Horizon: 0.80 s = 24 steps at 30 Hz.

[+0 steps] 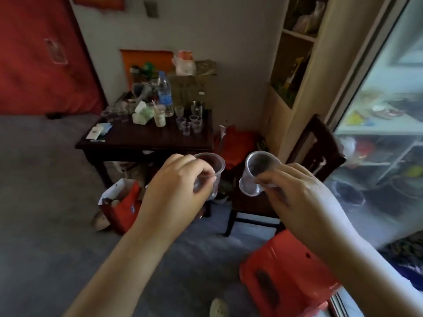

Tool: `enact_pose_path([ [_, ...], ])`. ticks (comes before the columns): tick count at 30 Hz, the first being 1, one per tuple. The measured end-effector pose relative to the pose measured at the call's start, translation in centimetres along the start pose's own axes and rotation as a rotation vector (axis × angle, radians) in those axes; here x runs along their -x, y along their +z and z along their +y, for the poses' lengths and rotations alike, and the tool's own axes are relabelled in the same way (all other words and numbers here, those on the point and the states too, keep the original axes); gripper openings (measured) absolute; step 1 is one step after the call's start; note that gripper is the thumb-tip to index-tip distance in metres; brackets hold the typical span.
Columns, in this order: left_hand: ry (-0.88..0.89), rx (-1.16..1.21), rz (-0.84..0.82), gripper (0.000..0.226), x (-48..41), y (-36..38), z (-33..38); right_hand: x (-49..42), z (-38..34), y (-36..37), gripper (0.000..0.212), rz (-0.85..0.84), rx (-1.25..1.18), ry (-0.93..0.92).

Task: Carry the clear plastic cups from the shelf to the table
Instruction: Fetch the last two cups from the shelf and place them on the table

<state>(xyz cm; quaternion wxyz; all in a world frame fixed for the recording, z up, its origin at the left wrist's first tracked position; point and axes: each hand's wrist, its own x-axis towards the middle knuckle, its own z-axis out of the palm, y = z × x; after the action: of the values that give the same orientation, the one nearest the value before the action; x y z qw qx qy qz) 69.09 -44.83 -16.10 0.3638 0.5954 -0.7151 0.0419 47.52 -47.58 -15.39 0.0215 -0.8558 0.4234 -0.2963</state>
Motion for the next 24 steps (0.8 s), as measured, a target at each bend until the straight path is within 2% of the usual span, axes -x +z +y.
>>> enact_pose_path([
  [13, -0.022, -0.077, -0.024, 0.004, -15.1, 9.4, -10.4, -17.5, 12.5, 9.2, 0.021, -0.056, -0.058, -0.012],
  [24, -0.196, -0.095, -0.061, 0.011, -21.2, 14.1, -20.2, -28.6, 16.1, 19.4, 0.022, -0.222, -0.095, -0.051],
])
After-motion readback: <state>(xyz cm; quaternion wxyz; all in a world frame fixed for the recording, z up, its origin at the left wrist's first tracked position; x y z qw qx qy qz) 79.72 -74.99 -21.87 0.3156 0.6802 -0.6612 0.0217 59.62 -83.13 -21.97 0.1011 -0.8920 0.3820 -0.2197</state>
